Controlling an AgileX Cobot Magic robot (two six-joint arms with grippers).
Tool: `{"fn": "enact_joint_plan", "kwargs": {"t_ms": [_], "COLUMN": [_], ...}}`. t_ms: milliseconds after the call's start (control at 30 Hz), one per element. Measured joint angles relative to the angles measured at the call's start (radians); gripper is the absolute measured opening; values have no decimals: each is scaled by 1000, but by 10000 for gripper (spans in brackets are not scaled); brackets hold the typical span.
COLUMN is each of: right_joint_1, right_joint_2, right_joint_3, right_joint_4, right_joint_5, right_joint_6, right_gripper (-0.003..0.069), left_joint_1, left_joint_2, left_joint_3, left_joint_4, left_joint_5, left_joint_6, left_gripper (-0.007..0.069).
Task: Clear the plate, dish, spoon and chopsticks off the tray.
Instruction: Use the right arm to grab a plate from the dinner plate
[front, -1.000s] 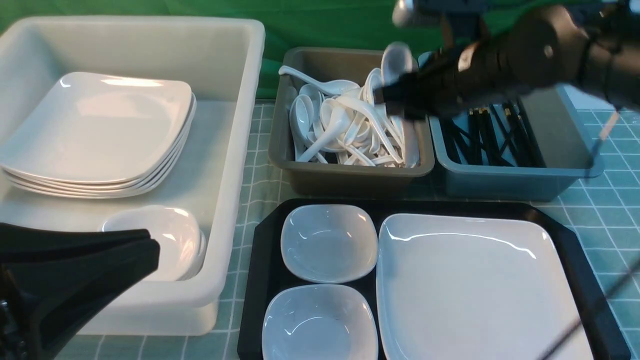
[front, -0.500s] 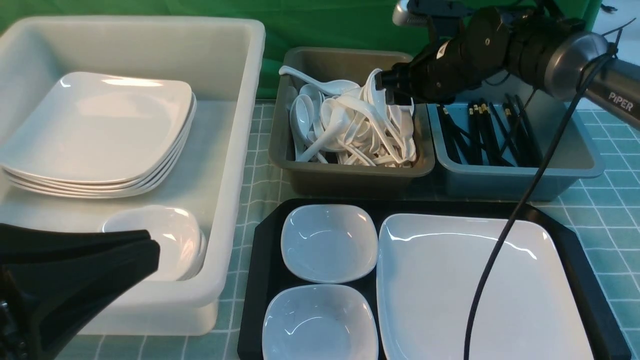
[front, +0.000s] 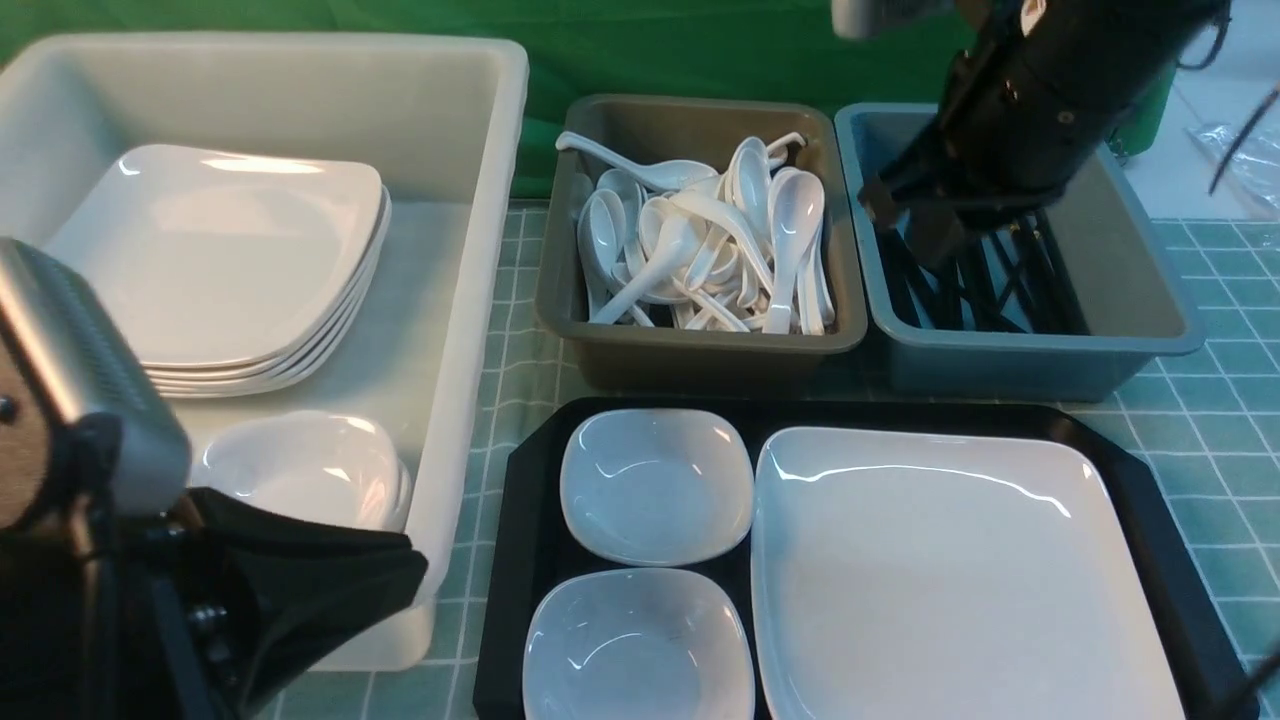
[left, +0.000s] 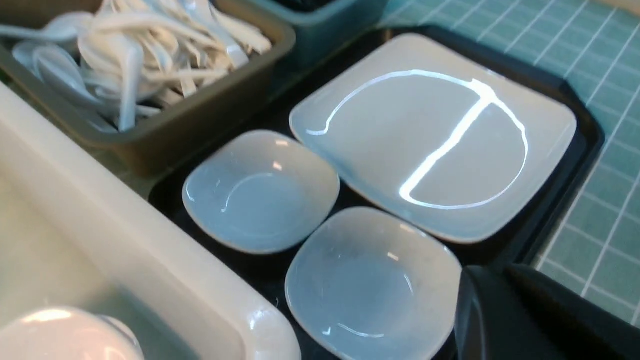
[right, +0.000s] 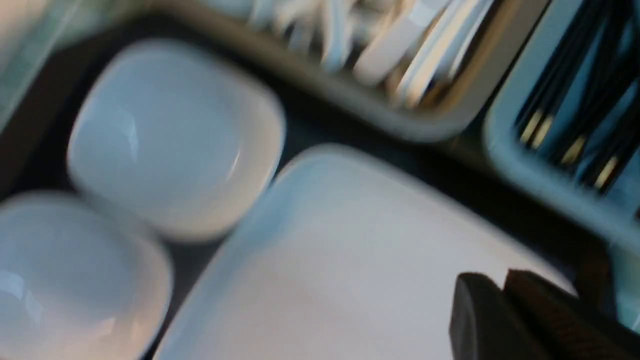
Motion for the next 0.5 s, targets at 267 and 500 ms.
{"fn": "enact_joint_plan", "kwargs": {"t_ms": [267, 500], "right_joint_1": [327, 458], "right_joint_2": [-190, -152], "right_joint_3": [526, 736], "right_joint_4": [-135, -167], "right_joint_5": [-51, -357], "right_joint_6": [212, 366], "right_gripper": [251, 491], "left_joint_1": [0, 0], "left_joint_2": [16, 15], "left_joint_3": [0, 0], "left_joint_4": [-18, -37], "left_joint_5": [1, -25], "left_joint_6": [55, 81], "left_gripper": [28, 31]}}
